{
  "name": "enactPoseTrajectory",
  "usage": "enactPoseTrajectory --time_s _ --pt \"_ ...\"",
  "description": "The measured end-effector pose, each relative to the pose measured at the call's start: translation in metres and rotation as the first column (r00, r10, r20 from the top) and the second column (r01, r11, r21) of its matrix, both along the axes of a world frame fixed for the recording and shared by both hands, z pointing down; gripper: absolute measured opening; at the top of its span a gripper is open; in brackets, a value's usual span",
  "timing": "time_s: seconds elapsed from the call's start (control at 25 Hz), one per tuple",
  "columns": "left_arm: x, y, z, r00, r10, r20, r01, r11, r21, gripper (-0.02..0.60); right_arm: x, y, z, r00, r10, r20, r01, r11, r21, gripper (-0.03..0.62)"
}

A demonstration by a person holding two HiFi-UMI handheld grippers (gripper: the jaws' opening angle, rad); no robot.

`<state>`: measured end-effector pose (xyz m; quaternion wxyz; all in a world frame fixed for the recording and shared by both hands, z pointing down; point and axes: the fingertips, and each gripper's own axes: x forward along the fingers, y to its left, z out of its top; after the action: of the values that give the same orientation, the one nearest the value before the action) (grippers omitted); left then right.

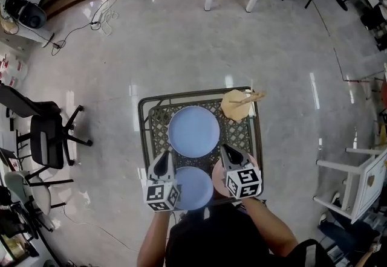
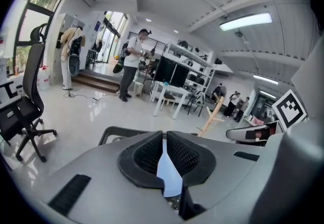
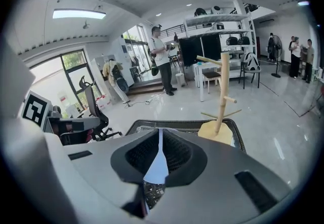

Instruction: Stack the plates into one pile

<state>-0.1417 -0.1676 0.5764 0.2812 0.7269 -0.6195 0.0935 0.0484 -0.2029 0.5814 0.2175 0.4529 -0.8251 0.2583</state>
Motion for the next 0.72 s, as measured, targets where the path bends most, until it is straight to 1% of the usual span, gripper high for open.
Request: enactPoseTrajectory --time_s 0.12,0.24,0.4,0.56,0.6,0.64,0.72 --pt "-0.002 -0.008 0.030 1.000 0.018 0.018 -0.017 0.999 -0.050 0.024 0.000 -0.010 0.026 1.000 0.004 -0.021 -0.005 0.999 -0.043 0.011" --pt "-0.007 -0.015 0.058 0.999 0.038 0.022 -0.035 0.994 -0.108 0.085 -0.004 -0.019 0.052 0.999 0.002 -0.045 -0.006 0.996 -0.084 0.011" --pt "-0.015 -0.020 0.094 0.999 0.027 0.019 -0.023 0.984 -0.178 0.106 -0.003 -0.024 0.094 0.996 -0.011 -0.089 -0.002 0.988 -0.152 0.011" --pt "-0.018 -0.025 0.130 0.999 0.029 0.024 -0.022 0.967 -0.254 0.115 0.003 -0.028 0.138 0.990 -0.026 -0.140 -0.006 0.974 -0.226 0.017" --pt "-0.019 -0.025 0.138 0.999 0.033 0.027 -0.024 0.962 -0.273 0.122 0.005 -0.028 0.147 0.988 -0.027 -0.151 -0.010 0.970 -0.242 0.026" --pt "-0.019 -0.026 0.146 0.999 0.034 0.029 -0.024 0.956 -0.291 0.127 0.007 -0.029 0.154 0.987 -0.027 -0.160 -0.015 0.967 -0.255 0.055" --pt "-0.022 -0.026 0.163 0.999 0.029 0.032 -0.017 0.945 -0.327 0.141 0.009 -0.030 0.166 0.985 -0.025 -0.171 -0.024 0.960 -0.278 0.057"
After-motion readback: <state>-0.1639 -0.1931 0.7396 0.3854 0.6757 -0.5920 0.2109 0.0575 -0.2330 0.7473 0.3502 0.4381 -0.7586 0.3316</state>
